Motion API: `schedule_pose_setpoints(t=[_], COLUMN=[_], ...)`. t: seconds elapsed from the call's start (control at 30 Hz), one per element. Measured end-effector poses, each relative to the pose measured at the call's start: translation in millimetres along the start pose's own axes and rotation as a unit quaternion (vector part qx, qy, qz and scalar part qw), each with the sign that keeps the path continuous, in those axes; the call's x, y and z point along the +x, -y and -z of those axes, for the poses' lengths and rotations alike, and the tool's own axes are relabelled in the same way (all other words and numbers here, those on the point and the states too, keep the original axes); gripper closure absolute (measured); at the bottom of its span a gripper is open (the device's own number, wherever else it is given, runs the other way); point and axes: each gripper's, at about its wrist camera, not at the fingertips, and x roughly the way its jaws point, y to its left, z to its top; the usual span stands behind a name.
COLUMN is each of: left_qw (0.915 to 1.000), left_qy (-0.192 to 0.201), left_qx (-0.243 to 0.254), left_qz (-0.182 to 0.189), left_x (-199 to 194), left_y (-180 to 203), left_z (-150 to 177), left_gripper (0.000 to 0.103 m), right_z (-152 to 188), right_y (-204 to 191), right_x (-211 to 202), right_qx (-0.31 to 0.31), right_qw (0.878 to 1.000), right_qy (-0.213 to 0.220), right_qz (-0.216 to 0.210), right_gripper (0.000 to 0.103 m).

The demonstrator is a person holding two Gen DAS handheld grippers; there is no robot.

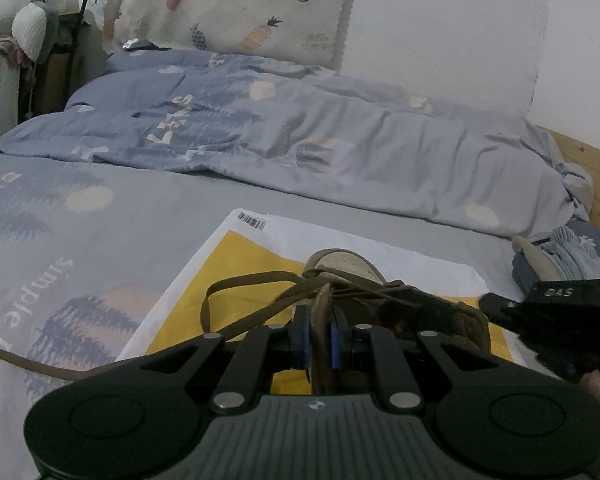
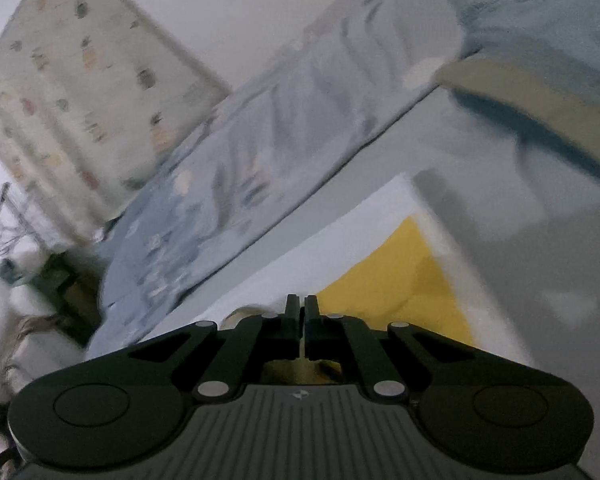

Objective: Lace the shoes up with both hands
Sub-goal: 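Bring the left gripper to the lace at the eyelets while the right gripper holds the heel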

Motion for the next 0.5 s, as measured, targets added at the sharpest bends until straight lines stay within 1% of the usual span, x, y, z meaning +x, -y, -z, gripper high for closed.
schedule_pose_setpoints(t=[0.07, 0.13, 0.17, 0.23, 0.27, 0.3, 0.33, 0.37, 0.4, 0.43, 0.5], left_qw=[1.0, 1.0, 1.0, 1.0, 1.0, 1.0, 1.0, 1.0, 1.0, 1.0, 1.0], left_qy=[0.0, 0.0, -0.001, -0.001, -0.001, -0.001, -0.001, -0.001, 0.0, 0.0, 0.0], left_qx=[-0.001, 0.0, 0.0, -0.001, -0.001, -0.001, 0.0, 0.001, 0.001, 0.002, 0.002], left_qz=[-0.001, -0.002, -0.003, -0.004, -0.004, -0.005, -0.005, -0.006, -0.007, -0.007, -0.008], left_x=[0, 0, 0, 0, 0, 0, 0, 0, 0, 0, 0], left_y=[0, 1, 1, 2, 2, 3, 3, 4, 4, 4, 4], left_z=[0, 0, 0, -1, -1, -1, -1, -1, -1, -1, 0], left_gripper=[0.093, 0.094, 0.094, 0.094, 0.094, 0.094, 0.094, 0.094, 0.094, 0.094, 0.094], right_z=[-6, -12, -15, -17, -18, -19, -19, -19, -19, -19, -21], right_y=[7, 17, 21, 25, 26, 27, 26, 25, 24, 21, 18], right_x=[-4, -5, -6, -6, -6, -7, -8, -10, -12, -13, -15], right_qx=[0.003, 0.014, 0.021, 0.037, 0.045, 0.05, 0.049, 0.05, 0.051, 0.051, 0.052], right_qw=[1.0, 0.999, 0.999, 0.999, 0.999, 0.999, 0.999, 0.999, 0.999, 0.999, 0.999], right_qy=[0.012, 0.016, 0.015, 0.006, 0.002, -0.001, -0.001, 0.003, 0.008, 0.013, 0.013], right_qz=[0.026, 0.044, 0.048, 0.034, 0.027, 0.023, 0.023, 0.018, 0.012, 0.007, -0.004], right_gripper=[0.103, 0.103, 0.103, 0.103, 0.097, 0.087, 0.08, 0.066, 0.062, 0.062, 0.057])
